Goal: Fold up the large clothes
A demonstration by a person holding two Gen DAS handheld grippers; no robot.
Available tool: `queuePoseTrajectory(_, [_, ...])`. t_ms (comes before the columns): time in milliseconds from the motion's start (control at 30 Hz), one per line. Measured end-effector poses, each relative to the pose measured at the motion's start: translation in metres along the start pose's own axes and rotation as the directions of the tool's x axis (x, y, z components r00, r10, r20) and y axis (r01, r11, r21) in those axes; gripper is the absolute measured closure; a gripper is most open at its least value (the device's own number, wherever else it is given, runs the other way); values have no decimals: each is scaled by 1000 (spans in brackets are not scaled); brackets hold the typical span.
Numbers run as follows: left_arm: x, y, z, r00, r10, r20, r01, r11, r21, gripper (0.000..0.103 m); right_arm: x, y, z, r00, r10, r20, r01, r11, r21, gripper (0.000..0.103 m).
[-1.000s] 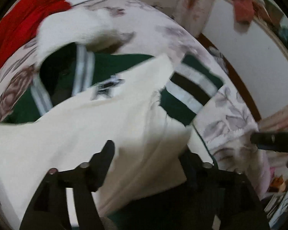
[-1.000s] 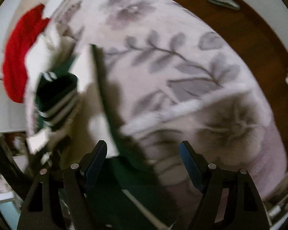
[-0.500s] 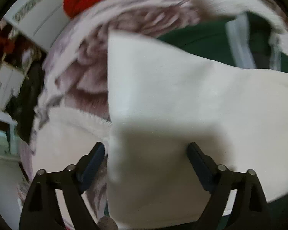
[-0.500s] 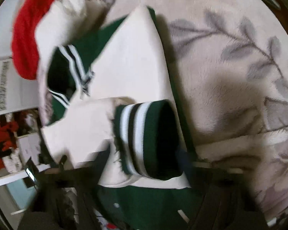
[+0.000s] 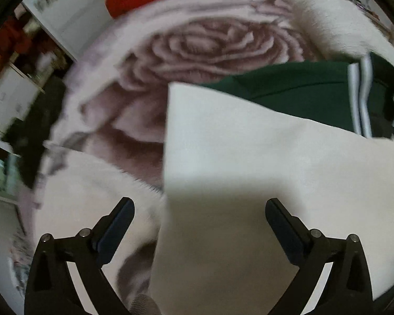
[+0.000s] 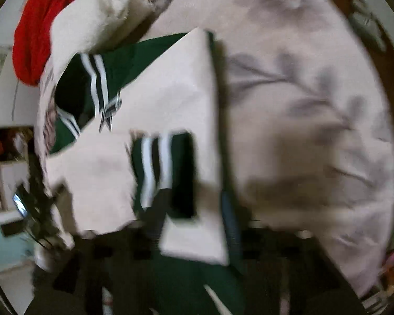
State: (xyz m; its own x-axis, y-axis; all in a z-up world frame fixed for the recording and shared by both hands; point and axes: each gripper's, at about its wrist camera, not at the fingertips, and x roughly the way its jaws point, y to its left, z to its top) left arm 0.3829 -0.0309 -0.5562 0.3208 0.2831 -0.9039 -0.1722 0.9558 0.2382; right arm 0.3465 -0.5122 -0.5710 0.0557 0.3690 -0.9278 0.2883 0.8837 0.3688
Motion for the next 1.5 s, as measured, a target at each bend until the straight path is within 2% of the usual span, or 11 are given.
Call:
queuePoseTrajectory(300, [-56, -36, -81, 998, 57, 33, -60, 993, 102, 0, 77, 17, -67, 966, -171, -196, 134, 973, -187, 46])
queuePoseTrajectory(367, [-52, -39, -93, 998, 64, -1, -64, 992, 109, 0, 78, 14, -69, 953, -279, -121, 253, 948, -195, 85])
queuePoseTrajectory(500, [-55, -43, -116, 995, 97, -26, -94, 992, 81, 0, 58, -38, -78, 963, -261, -64, 261, 965, -8, 80])
queuePoseTrajectory(700, [-77, -56, -137, 975, 217, -56, -217, 976, 0, 0, 55, -41, -71, 988, -111, -112, 103, 992, -76, 69])
queuePoseTrajectory(933, [-117, -74, -162, 928, 352, -121, -362, 928, -82, 0, 60, -80, -57, 981, -86, -175, 57, 985, -166, 69])
queuePoseTrajectory(1067, [-137, -87, -180, 899, 418, -130, -428, 902, -61, 0, 32, -84, -48, 956, 68, -284, -113, 983, -144, 63])
queuePoseTrajectory(1167, [-151, -94, -205, 850, 511, -126, -517, 856, -18, 0, 6, -105, -31, 947, 140, -289, -188, 971, -147, 59])
queuePoseTrajectory(1333, [-153, -91, -254, 805, 558, -204, -572, 821, -11, 0, 35, -115, 1, 904, 145, -402, -240, 950, -198, 58])
queuePoseTrajectory(1400, [-150, -84, -279, 799, 533, -278, -563, 826, -35, 0, 65, -97, -4, 881, 130, -455, -250, 944, -214, 59])
queuePoseTrajectory(1433, [-148, -79, -290, 804, 508, -309, -550, 833, -60, 0, 77, -93, -13, 879, 99, -465, -236, 940, -245, 75])
queuePoseTrajectory(1500, [-146, -63, -317, 842, 387, -376, -482, 854, -198, 0, 90, -94, -19, 915, 1, -404, -139, 939, -314, 76])
